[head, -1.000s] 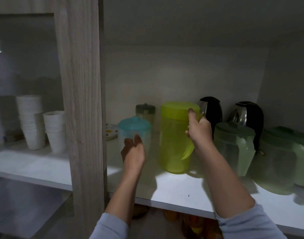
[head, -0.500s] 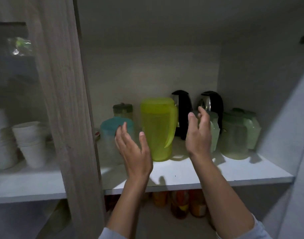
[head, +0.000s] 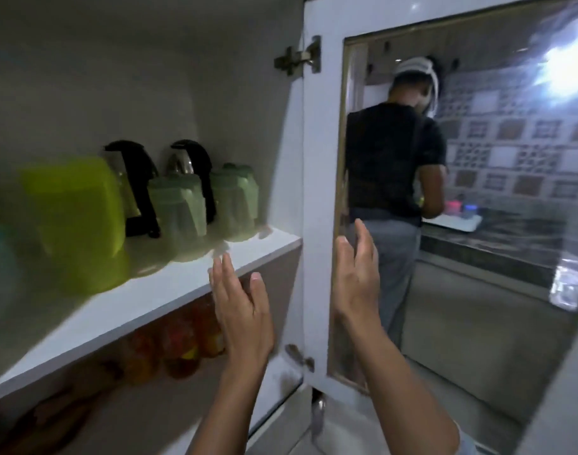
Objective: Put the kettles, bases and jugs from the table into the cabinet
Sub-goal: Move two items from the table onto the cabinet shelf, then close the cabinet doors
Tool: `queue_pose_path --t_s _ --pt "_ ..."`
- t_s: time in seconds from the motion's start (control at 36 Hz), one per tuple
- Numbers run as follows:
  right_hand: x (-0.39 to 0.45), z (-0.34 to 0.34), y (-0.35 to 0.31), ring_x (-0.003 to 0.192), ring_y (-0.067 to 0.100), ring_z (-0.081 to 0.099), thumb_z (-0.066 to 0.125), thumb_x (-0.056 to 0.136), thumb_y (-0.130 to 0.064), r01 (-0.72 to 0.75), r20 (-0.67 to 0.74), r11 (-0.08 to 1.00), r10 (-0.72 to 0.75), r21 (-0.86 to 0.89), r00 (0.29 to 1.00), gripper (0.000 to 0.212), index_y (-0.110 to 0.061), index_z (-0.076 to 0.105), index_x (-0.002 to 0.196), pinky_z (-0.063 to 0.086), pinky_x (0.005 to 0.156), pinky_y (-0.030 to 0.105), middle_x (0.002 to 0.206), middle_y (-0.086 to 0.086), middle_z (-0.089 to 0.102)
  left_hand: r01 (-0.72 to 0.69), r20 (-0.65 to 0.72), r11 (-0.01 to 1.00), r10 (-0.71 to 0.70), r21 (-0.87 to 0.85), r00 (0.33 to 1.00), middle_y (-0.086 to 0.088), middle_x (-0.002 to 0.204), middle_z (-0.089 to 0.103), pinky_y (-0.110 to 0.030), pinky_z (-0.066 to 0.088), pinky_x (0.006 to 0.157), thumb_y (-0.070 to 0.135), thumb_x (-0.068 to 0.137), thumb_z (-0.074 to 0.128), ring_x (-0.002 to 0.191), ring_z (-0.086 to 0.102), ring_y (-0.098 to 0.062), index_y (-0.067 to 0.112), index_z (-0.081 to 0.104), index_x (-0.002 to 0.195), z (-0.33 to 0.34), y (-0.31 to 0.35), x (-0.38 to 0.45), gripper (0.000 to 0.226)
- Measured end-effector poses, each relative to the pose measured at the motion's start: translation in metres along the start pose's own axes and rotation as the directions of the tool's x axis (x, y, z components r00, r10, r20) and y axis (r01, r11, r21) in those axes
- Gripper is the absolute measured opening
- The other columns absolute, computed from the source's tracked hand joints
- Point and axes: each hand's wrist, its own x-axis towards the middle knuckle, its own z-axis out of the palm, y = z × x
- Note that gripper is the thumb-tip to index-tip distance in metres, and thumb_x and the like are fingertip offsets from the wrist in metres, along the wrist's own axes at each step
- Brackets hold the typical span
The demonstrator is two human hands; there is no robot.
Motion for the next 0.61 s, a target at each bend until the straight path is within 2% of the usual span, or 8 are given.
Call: queue_pose_path --t_s 0.06,0.11,0.17,0.25,0.33,0.42,0.5,0.61 --pt "0.01 -0.034 0.005 0.142 0.013 0.027 0.037 0.1 -0.034 -0.013 -0.095 1.0 0.012 -0.012 0.995 0.051 -0.023 0.029 0.149 0.018 0.107 0.018 0.155 -0.001 0.03 -0.035 0.078 0.999 0.038 -0.039 0.996 0.005 0.162 0.007 -0.027 0.004 0.117 0.047 0.09 0.023 0.149 0.003 -0.01 0.024 0.011 0.152 0.024 0.022 -0.014 0.068" --pt "0.014 -0.062 0.006 0.143 0.014 0.027 0.035 0.095 -0.041 -0.017 -0.155 1.0 0.014 -0.022 0.988 0.056 -0.025 0.029 0.148 0.022 0.116 0.029 0.155 -0.001 0.03 -0.052 0.133 0.997 0.06 -0.059 0.989 0.007 0.162 0.005 -0.031 0.006 0.118 0.048 0.09 0.022 0.149 0.003 -0.011 0.026 0.009 0.153 0.044 0.038 -0.024 0.067" --pt "0.02 -0.094 0.009 0.143 0.017 0.029 0.035 0.095 -0.041 -0.031 -0.222 0.998 0.017 -0.059 0.975 0.056 -0.026 0.03 0.148 0.023 0.118 0.037 0.155 -0.001 0.031 -0.081 0.194 0.993 0.098 -0.09 0.976 0.006 0.162 0.006 -0.031 0.008 0.118 0.048 0.092 0.022 0.149 0.005 -0.011 0.026 0.008 0.153 0.067 0.058 -0.036 0.066" --pt "0.031 -0.14 0.018 0.141 0.017 0.031 0.038 0.1 -0.032 -0.025 -0.305 0.992 -0.014 -0.121 0.952 0.049 -0.023 0.031 0.148 0.025 0.115 0.033 0.154 0.002 0.033 -0.111 0.273 0.983 0.147 -0.144 0.951 0.005 0.162 0.007 -0.026 0.004 0.117 0.046 0.093 0.023 0.149 0.003 -0.011 0.023 0.009 0.153 0.102 0.089 -0.055 0.065" --pt "0.041 -0.174 0.023 0.141 0.016 0.031 0.038 0.1 -0.033 -0.019 -0.34 0.986 -0.04 -0.168 0.94 0.05 -0.026 0.03 0.148 0.027 0.114 0.034 0.154 0.0 0.032 -0.123 0.311 0.979 0.169 -0.163 0.935 0.004 0.162 0.007 -0.027 0.004 0.117 0.041 0.099 0.027 0.149 0.002 -0.011 0.024 0.008 0.153 0.132 0.113 -0.066 0.059" --pt "0.058 -0.216 0.028 0.141 0.014 0.031 0.038 0.098 -0.035 0.015 -0.371 0.978 -0.093 -0.209 0.924 0.05 -0.027 0.032 0.147 0.026 0.11 0.026 0.154 -0.001 0.032 -0.138 0.328 0.966 0.207 -0.22 0.922 0.002 0.162 0.01 -0.03 0.005 0.12 0.039 0.098 0.031 0.149 0.003 -0.012 0.02 0.012 0.153 0.171 0.146 -0.078 0.061" --pt "0.079 -0.258 0.029 0.141 0.015 0.032 0.034 0.09 -0.043 0.052 -0.398 0.966 -0.154 -0.255 0.904 0.058 -0.025 0.034 0.146 0.028 0.115 0.033 0.152 -0.001 0.033 -0.157 0.327 0.955 0.236 -0.251 0.915 0.001 0.162 0.01 -0.03 0.004 0.119 0.043 0.094 0.026 0.149 0.003 -0.014 0.02 0.012 0.153 0.209 0.182 -0.091 0.065" --pt "0.106 -0.313 0.029 0.146 0.013 0.021 0.033 0.087 -0.048 0.07 -0.467 0.95 -0.213 -0.304 0.858 0.063 -0.026 0.035 0.145 0.021 0.119 0.04 0.157 0.0 0.026 -0.178 0.345 0.932 0.288 -0.317 0.893 0.002 0.162 0.004 -0.033 0.002 0.12 0.041 0.095 0.029 0.149 -0.002 -0.013 0.022 0.01 0.153 0.261 0.228 -0.109 0.063"
